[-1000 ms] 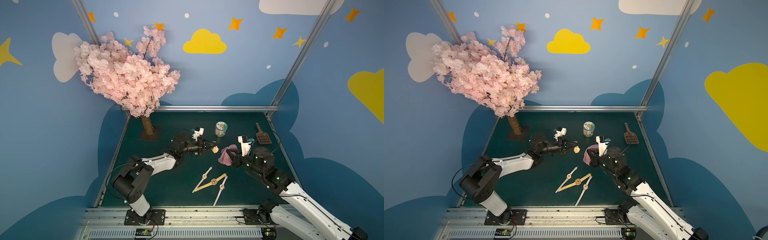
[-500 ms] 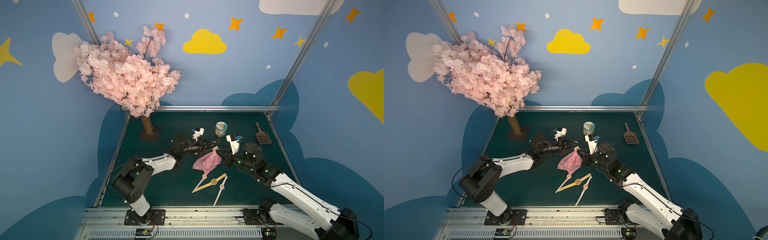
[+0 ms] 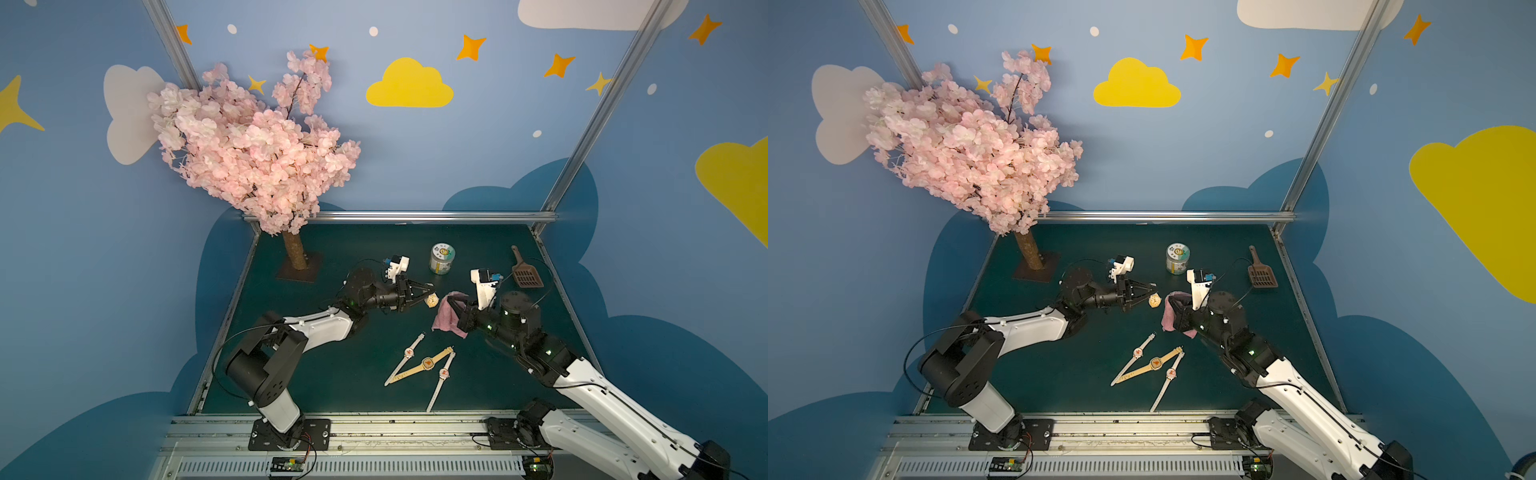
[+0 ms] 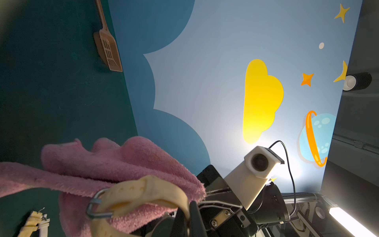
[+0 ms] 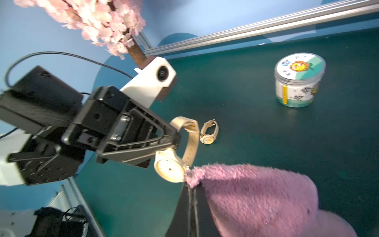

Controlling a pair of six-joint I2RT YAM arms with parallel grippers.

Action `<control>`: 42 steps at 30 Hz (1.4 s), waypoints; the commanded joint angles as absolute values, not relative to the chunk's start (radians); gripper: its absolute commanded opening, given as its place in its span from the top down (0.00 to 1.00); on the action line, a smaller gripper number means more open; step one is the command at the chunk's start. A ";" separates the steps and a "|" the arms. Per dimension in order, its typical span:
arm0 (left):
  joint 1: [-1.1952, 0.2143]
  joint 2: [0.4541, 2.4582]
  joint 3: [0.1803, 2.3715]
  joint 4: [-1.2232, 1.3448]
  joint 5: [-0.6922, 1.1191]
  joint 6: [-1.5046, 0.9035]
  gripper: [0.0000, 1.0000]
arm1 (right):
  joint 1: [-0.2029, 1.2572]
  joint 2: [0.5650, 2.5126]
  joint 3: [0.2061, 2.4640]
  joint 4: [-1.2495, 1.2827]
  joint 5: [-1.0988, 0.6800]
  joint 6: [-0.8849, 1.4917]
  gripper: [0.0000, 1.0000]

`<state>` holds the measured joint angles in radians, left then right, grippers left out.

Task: Wipe the watch dial
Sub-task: Wipe the watch.

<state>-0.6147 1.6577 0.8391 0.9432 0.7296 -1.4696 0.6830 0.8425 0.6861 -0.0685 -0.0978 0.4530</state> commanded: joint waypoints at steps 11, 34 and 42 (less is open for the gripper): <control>-0.616 1.646 0.828 0.965 0.732 -1.463 0.97 | 0.705 0.963 0.726 -0.026 -0.094 0.472 1.00; -0.629 1.675 0.848 0.966 0.727 -1.467 0.97 | 0.712 0.939 0.713 0.071 -0.237 0.432 1.00; -0.628 1.661 0.836 0.957 0.726 -1.460 0.97 | 0.716 1.020 0.782 -0.111 -0.027 0.476 1.00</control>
